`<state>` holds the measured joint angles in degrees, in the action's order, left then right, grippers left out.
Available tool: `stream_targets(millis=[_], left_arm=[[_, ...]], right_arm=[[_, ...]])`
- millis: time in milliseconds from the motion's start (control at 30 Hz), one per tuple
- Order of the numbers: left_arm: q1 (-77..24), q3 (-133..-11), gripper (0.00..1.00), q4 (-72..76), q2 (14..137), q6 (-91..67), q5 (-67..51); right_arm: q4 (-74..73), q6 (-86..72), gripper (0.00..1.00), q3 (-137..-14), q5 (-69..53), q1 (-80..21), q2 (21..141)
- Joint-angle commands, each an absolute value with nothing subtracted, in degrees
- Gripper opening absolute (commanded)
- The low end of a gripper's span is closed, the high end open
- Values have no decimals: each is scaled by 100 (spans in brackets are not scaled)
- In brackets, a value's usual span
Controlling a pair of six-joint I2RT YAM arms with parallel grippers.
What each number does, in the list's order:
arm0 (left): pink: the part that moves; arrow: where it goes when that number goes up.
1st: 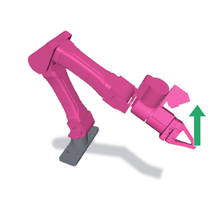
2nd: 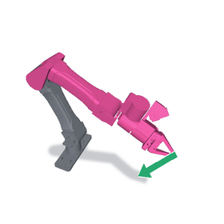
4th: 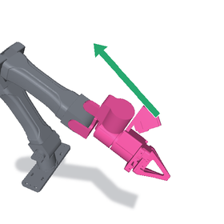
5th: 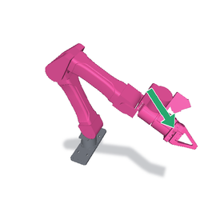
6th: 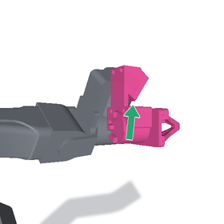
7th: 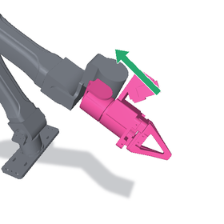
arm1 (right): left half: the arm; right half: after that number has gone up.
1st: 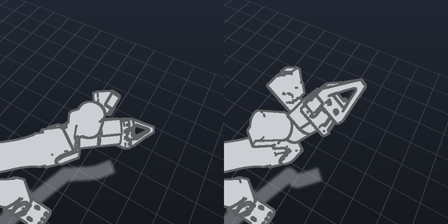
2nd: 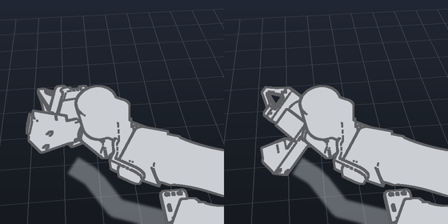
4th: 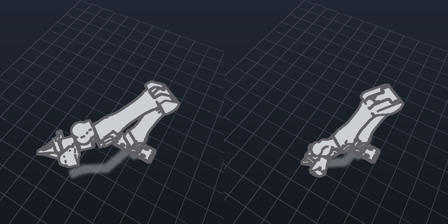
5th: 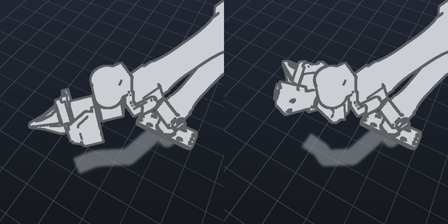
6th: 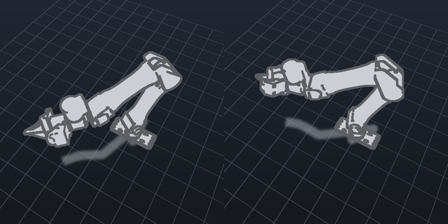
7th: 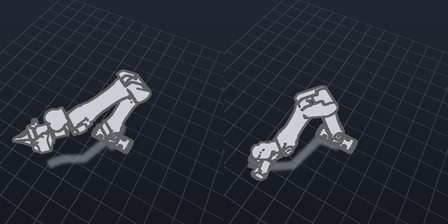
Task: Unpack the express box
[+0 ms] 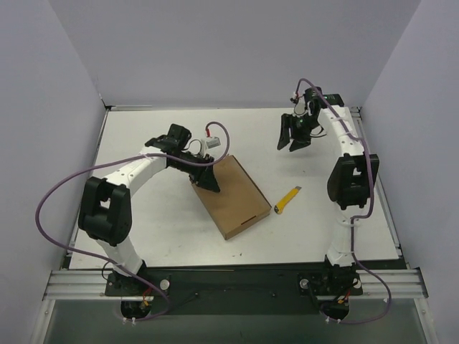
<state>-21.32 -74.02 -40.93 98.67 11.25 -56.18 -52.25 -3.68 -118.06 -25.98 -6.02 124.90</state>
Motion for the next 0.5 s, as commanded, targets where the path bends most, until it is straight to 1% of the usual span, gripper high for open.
stream_targets(millis=[0, 33, 133, 233, 267, 467], left_arm=[[-2293, -8005, 48, -4305, 10141, 1414, -5738], [-2381, -8094, 48, -4350, 10221, 1476, -5765], [-2478, -8323, 48, -4509, 10590, 1634, -5827], [-2514, -8244, 48, -4684, 10871, 2072, -5722], [-2505, -8209, 47, -4876, 10933, 2248, -5678], [-2461, -7980, 46, -5229, 11259, 2891, -5493]], right_arm=[[-5537, 130, 50, -11707, -3735, -1081, 12050], [-5537, 506, 48, -11646, -3744, -1168, 12032], [-5476, 948, 47, -11348, -3639, -1396, 11927], [-5318, 844, 47, -10873, -3744, -1476, 11918], [-5239, 800, 47, -10689, -3666, -1537, 11944], [-5142, 905, 46, -10556, -3577, -1705, 12146]])
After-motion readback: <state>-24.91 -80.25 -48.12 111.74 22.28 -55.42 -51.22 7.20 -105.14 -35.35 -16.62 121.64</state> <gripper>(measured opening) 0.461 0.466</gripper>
